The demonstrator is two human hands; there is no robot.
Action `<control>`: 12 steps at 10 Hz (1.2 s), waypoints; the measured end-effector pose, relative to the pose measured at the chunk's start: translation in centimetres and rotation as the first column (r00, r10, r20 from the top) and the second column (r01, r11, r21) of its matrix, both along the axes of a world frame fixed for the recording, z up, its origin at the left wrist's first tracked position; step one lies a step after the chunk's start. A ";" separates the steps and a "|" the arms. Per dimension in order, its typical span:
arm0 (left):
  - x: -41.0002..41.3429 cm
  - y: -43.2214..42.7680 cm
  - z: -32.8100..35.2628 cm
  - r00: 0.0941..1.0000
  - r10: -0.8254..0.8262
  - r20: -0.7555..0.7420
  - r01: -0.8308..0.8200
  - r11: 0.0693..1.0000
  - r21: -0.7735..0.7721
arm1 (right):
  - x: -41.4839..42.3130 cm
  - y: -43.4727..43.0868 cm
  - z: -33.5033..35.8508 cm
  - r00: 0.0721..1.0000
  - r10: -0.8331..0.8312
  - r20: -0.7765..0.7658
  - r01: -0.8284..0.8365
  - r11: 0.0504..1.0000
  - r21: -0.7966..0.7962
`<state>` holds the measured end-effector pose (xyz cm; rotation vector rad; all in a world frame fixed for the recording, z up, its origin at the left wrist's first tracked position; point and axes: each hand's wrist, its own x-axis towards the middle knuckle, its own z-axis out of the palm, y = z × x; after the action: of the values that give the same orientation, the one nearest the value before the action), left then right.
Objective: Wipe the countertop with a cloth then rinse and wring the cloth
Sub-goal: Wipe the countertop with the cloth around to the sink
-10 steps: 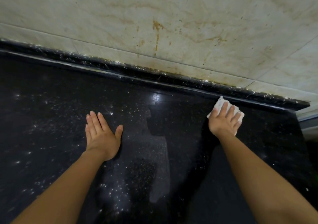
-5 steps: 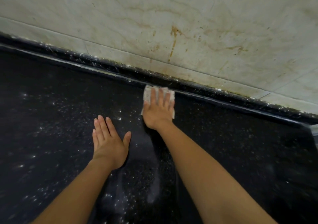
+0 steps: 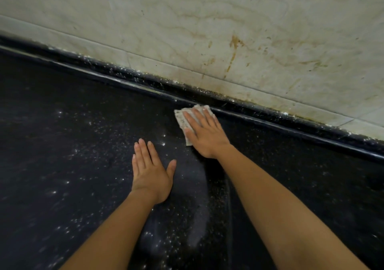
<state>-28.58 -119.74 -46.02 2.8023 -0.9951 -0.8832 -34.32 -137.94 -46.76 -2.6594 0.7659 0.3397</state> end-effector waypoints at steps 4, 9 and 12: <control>0.0 0.3 -0.5 1.000 0.003 0.013 -0.002 0.998 -0.061 | -0.8 0.9 0.0 0.984 -0.171 -0.042 0.168 0.984 -0.055; 0.1 0.2 -1.1 0.998 0.013 0.054 -0.011 0.999 -0.051 | 9.0 1.6 0.4 0.971 0.236 -0.027 -0.236 0.972 0.001; 0.2 0.4 -0.8 1.000 -0.011 0.010 0.012 0.997 -0.075 | -1.5 -1.0 0.3 0.998 0.023 -0.066 -0.023 1.000 -0.008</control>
<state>-28.37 -119.31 -46.77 2.7440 -1.0242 -0.8155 -35.79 -138.96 -46.50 -2.6785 0.7588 0.4335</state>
